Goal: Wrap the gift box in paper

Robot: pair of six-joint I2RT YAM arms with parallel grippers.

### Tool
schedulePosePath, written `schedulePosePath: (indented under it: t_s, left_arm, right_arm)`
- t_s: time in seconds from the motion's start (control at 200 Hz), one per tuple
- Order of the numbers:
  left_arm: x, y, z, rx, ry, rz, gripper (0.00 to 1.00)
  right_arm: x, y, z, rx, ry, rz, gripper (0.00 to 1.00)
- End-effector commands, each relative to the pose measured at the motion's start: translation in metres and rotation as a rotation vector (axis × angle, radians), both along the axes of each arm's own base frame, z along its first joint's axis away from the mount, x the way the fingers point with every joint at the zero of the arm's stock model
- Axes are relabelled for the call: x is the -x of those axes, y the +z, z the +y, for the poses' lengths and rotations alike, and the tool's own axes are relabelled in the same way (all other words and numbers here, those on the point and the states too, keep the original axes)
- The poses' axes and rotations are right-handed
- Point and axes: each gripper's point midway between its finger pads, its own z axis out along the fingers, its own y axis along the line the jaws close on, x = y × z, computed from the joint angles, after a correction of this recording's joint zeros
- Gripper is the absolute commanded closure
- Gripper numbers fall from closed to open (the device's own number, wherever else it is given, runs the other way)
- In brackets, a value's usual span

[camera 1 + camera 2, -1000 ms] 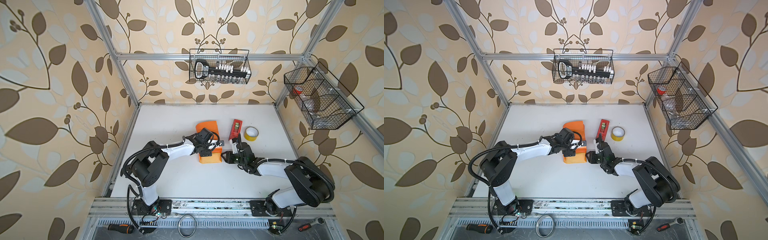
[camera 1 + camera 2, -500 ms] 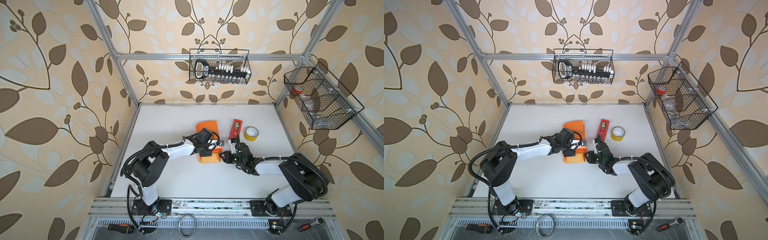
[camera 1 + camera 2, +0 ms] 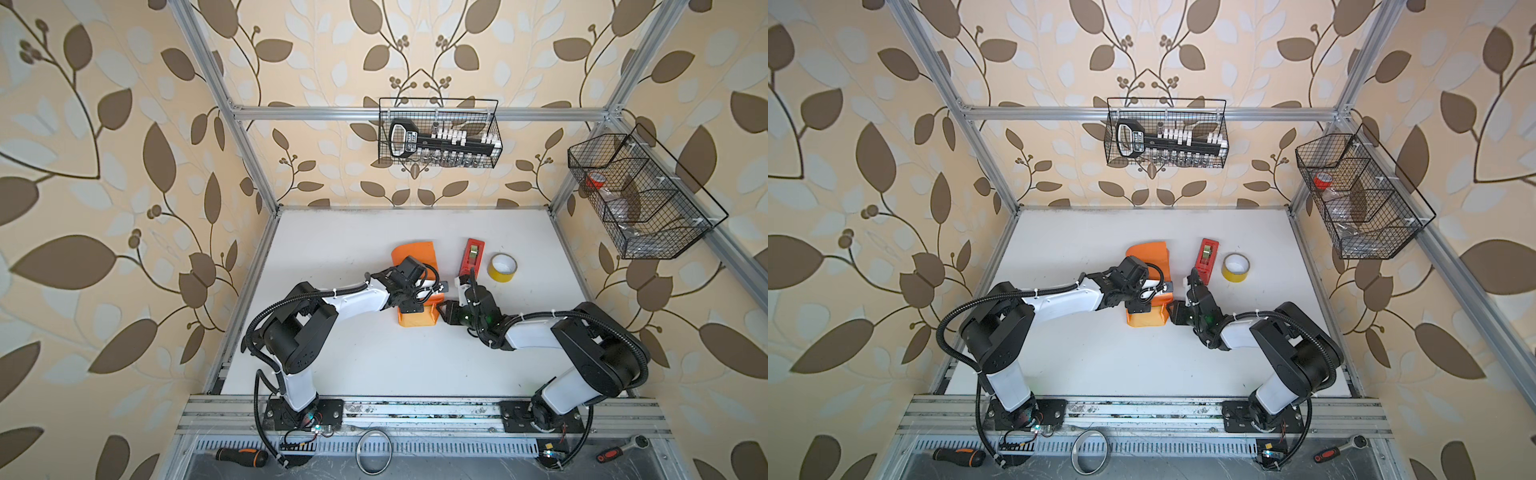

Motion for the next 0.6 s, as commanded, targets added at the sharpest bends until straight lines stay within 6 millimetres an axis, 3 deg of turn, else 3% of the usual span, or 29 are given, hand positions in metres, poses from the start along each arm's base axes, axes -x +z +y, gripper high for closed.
schedulePosePath:
  t_s: [0.0, 0.35, 0.595]
  left_arm:
    - [0.018, -0.0189, 0.0033, -0.057, -0.068, 0.045, 0.06]
    - [0.0178, -0.0201, 0.0035, -0.057, -0.065, 0.046, 0.06]
    - [0.0183, -0.0215, 0.004, -0.063, -0.063, 0.049, 0.06]
  right_arm:
    - [0.0056, -0.0209, -0.0109, 0.088, -0.03, 0.032, 0.59]
    - [0.0054, -0.0228, -0.003, 0.067, -0.012, 0.033, 0.74]
    - [0.0048, -0.014, -0.0032, 0.052, -0.017, 0.018, 0.75]
